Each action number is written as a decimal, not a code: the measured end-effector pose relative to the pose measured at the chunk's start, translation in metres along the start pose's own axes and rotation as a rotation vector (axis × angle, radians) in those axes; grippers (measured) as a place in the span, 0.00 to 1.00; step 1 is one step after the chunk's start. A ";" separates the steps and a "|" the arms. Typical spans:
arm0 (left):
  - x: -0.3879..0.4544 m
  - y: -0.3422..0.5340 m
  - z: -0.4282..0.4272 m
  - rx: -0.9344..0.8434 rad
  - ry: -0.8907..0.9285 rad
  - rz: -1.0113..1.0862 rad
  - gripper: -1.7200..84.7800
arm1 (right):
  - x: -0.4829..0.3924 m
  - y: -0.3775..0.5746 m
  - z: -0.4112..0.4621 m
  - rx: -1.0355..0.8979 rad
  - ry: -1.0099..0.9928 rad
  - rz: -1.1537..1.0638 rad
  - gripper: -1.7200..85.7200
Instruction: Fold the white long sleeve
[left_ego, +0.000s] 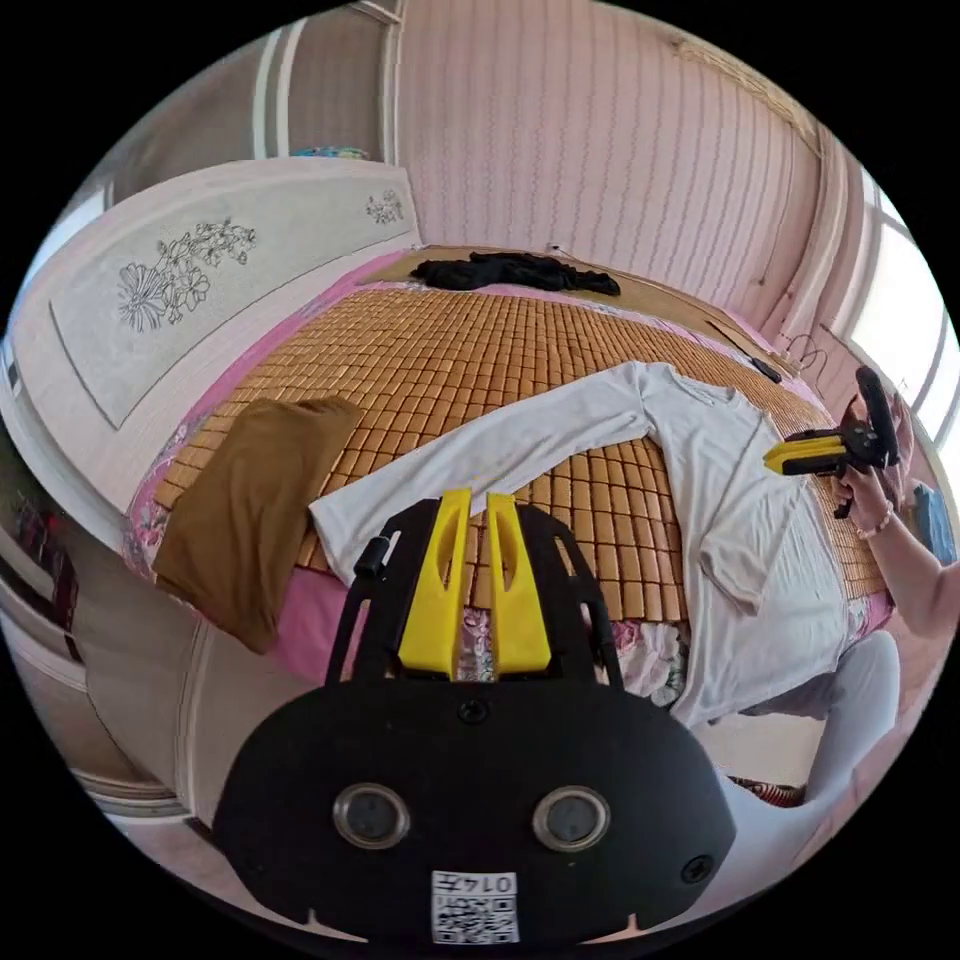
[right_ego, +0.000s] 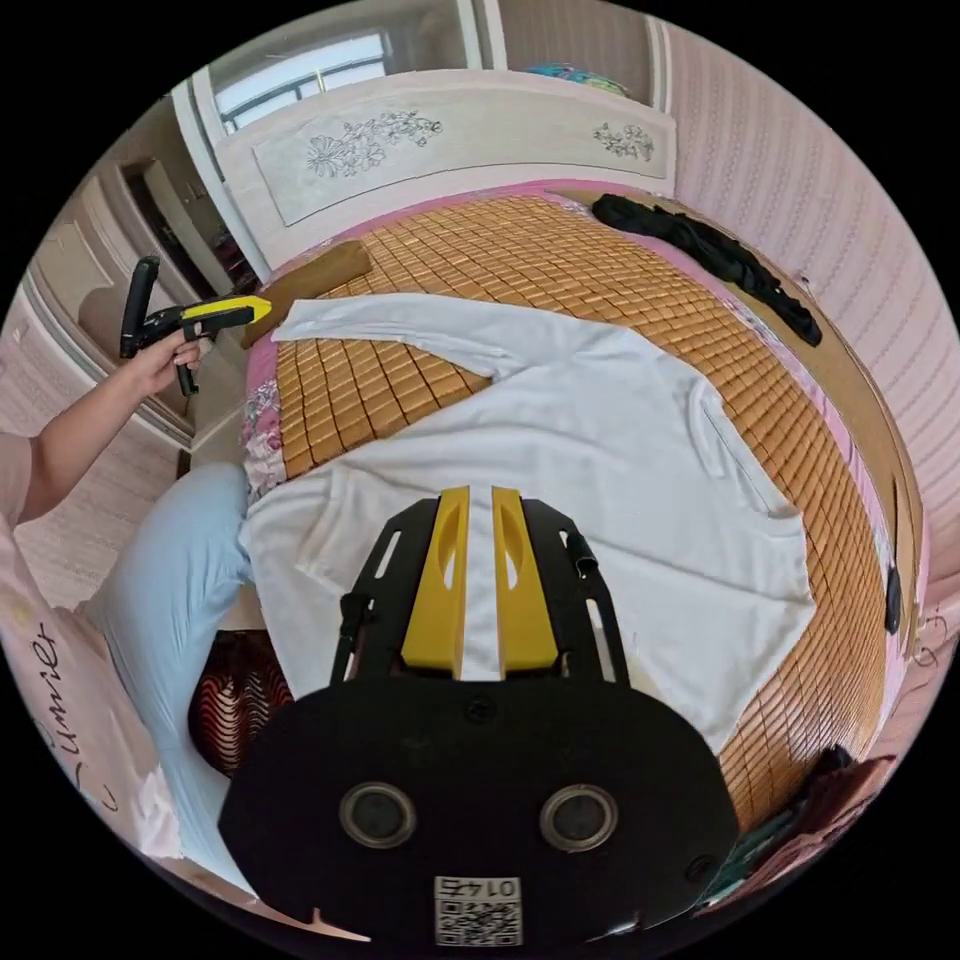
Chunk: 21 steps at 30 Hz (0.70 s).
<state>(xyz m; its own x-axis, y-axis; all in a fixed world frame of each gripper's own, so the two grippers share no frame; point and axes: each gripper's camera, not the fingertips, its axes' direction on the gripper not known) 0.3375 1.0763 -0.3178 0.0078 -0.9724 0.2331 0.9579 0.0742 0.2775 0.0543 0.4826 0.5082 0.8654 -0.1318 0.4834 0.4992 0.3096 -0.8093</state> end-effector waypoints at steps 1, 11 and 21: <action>-0.016 0.009 -0.001 -0.001 -0.024 -0.047 0.07 | -0.020 -0.029 0.013 -0.001 -0.053 -0.058 0.07; -0.080 0.046 0.014 0.005 -0.114 -0.277 0.10 | -0.202 -0.218 0.140 -0.100 -0.160 -0.414 0.07; -0.099 0.036 0.035 -0.036 -0.117 -0.249 0.09 | -0.299 -0.280 0.239 -0.181 -0.100 -0.435 0.12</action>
<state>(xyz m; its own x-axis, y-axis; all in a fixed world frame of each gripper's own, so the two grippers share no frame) 0.3616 1.1828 -0.2983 -0.2608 -0.9272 0.2688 0.9356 -0.1741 0.3073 -0.3550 0.6606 0.6703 0.5706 -0.1192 0.8126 0.8212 0.0754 -0.5656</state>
